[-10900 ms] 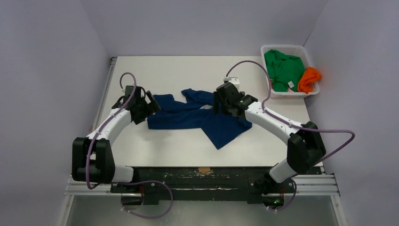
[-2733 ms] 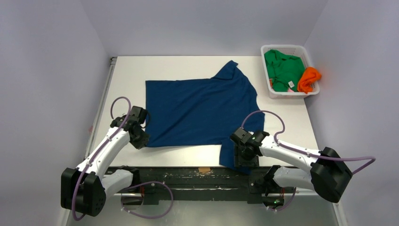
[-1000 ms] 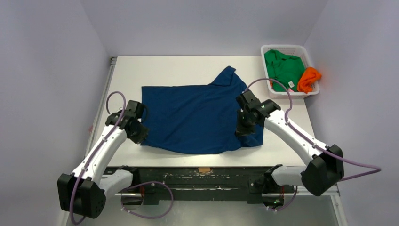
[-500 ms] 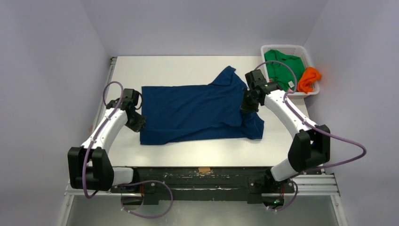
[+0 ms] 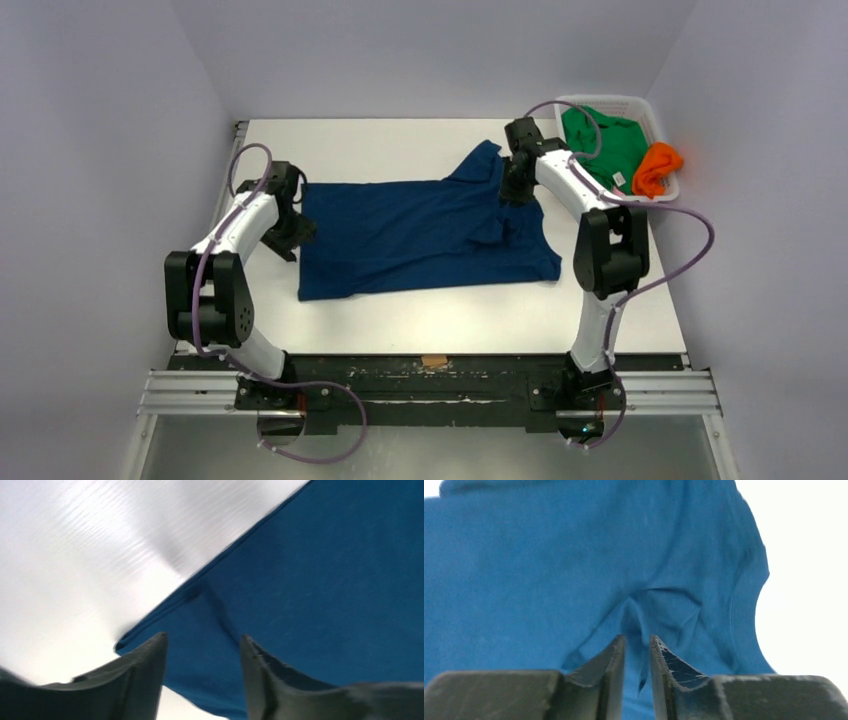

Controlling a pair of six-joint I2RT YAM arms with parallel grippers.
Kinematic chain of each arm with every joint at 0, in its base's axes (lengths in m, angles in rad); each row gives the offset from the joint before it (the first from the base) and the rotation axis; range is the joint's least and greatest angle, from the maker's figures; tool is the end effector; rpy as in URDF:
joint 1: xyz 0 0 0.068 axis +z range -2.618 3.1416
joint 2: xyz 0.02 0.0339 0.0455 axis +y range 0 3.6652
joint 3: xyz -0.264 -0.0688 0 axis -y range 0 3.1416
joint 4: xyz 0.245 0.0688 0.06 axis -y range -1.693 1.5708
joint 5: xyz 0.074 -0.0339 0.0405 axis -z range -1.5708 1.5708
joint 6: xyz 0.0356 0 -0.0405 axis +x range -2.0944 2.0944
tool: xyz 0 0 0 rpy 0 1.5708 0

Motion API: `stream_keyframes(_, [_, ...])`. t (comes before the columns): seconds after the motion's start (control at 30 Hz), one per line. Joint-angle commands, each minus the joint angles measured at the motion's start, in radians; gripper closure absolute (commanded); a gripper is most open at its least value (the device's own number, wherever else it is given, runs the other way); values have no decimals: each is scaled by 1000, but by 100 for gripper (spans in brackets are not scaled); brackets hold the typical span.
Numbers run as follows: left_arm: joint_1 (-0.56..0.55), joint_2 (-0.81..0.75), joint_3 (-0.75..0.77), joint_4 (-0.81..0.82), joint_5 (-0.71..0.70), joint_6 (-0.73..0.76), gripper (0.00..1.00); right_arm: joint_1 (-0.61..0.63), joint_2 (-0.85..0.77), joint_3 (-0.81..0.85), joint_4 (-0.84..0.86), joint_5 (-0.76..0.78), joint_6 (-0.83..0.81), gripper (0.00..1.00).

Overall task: Fold and stack the t-shirts
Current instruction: Fold the flattened tshirt in 1/3 of the way

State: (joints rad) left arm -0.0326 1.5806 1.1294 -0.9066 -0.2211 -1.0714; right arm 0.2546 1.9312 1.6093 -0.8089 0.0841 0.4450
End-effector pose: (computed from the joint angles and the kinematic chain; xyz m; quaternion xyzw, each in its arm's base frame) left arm 0.2923 -0.0017 0.2184 -0.5007 0.8521 0.0380 0.1475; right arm 0.3986 0.1007 0.2409 0.1018 0.9697 0.0362 0.2189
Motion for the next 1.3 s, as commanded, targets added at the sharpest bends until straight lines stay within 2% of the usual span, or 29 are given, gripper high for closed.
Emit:
stream_keyframes(0.0, [11,40,147,3,-3,65,32,-8,77,192,65,39,-93,70])
stream_keyframes(0.03, [11,43,159,-12,-3,72,22,-8,85,219,51,33,-101,56])
stream_keyframes(0.07, [11,39,160,-18,6,83,8,-8,76,219,48,29,-107,49])
stream_keyframes(0.1, [11,32,157,-25,20,93,1,-8,54,189,62,15,-110,31])
stream_keyframes(0.2, [11,4,131,-22,96,132,0,-8,-77,5,129,-40,-115,17])
stream_keyframes(0.27, [9,-26,91,6,154,160,0,-6,-163,-139,165,-74,-111,16])
stream_keyframes(0.4, [8,-79,12,52,215,183,0,-3,-286,-422,295,-313,-66,14])
stream_keyframes(0.57, [-10,-114,-29,55,238,210,0,12,-282,-505,391,-351,-48,14])
stream_keyframes(0.87, [-12,-122,-75,38,231,217,0,77,-112,-395,484,-350,-48,17])
stream_keyframes(0.93, [-12,-122,-76,36,231,219,0,94,-58,-340,493,-346,-42,18])
stream_keyframes(1.1, [-13,-147,-75,45,235,222,0,143,45,-107,499,-213,-31,18])
stream_keyframes(1.27, [-15,-163,-65,46,247,230,0,161,133,63,454,-199,-36,18])
